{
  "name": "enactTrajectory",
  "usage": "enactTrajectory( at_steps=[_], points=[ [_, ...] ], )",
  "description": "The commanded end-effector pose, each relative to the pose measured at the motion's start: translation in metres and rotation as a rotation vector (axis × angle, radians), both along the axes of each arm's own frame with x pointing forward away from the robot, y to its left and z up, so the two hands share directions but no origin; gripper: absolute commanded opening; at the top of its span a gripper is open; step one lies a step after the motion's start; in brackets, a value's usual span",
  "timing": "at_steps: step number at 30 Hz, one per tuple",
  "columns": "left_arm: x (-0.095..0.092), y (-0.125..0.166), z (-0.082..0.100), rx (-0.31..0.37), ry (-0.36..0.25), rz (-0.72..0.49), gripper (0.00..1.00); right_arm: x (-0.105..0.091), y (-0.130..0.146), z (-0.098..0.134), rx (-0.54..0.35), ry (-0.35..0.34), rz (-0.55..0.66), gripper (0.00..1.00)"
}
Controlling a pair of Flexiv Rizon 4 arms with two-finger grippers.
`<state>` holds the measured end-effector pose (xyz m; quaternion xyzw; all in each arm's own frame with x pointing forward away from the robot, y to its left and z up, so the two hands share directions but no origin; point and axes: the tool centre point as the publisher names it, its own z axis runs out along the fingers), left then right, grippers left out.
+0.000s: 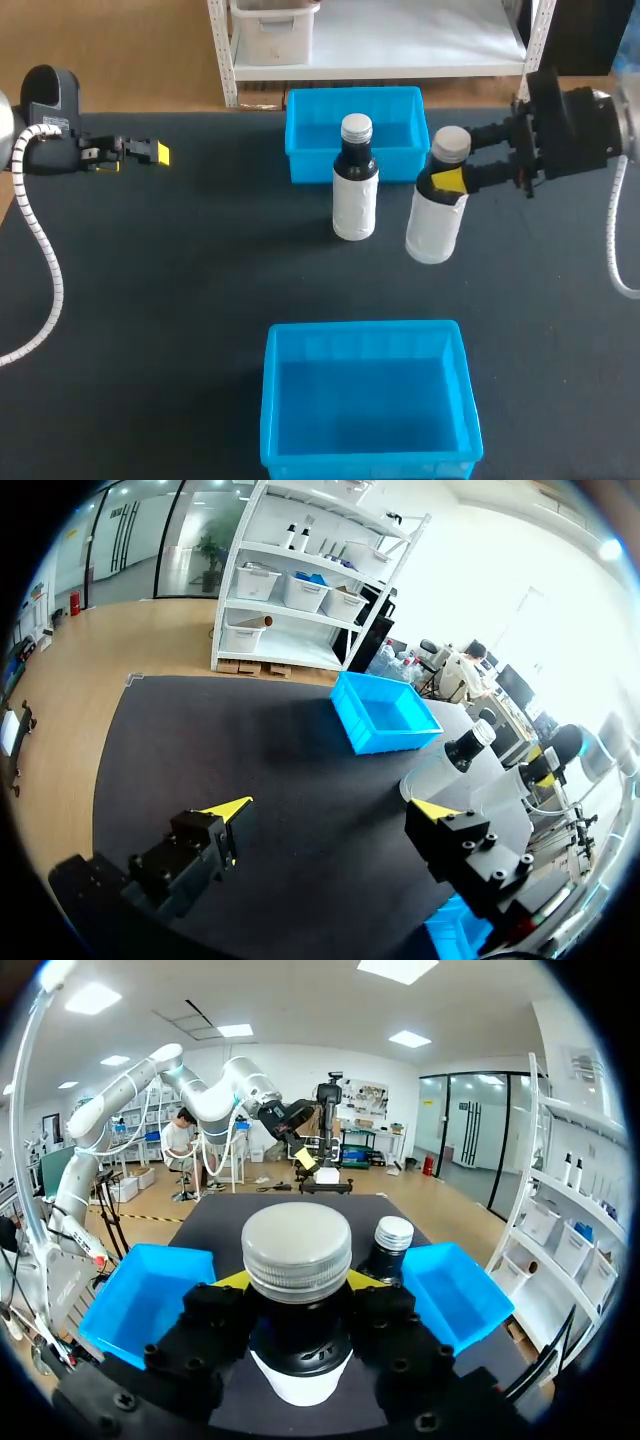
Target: Pick up the bottle, and place it in the far bin if it is heavy, or in the near bin if it is light.
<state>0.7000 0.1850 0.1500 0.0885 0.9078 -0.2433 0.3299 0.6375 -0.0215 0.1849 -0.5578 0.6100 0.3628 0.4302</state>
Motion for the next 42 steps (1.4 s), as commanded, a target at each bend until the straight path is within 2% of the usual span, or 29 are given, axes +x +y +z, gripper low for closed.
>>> enactTrajectory(
  at_steps=[1, 28, 36, 42],
  points=[
    [0.000, 0.000, 0.000, 0.000, 0.000, 0.000, 1.00, -0.001, -0.007, 0.005, -0.001, -0.001, -0.003, 0.00],
    [0.000, 0.000, 0.000, 0.000, 0.000, 0.000, 1.00, 0.004, -0.023, 0.010, 0.002, -0.007, -0.036, 0.00],
    [0.000, 0.000, 0.000, 0.000, 0.000, 0.000, 1.00, 0.015, -0.032, 0.013, -0.002, -0.013, -0.050, 0.00],
    [0.000, 0.000, 0.000, 0.000, 0.000, 0.000, 1.00, 0.032, -0.040, 0.020, -0.011, -0.017, -0.052, 0.00]
  ],
)
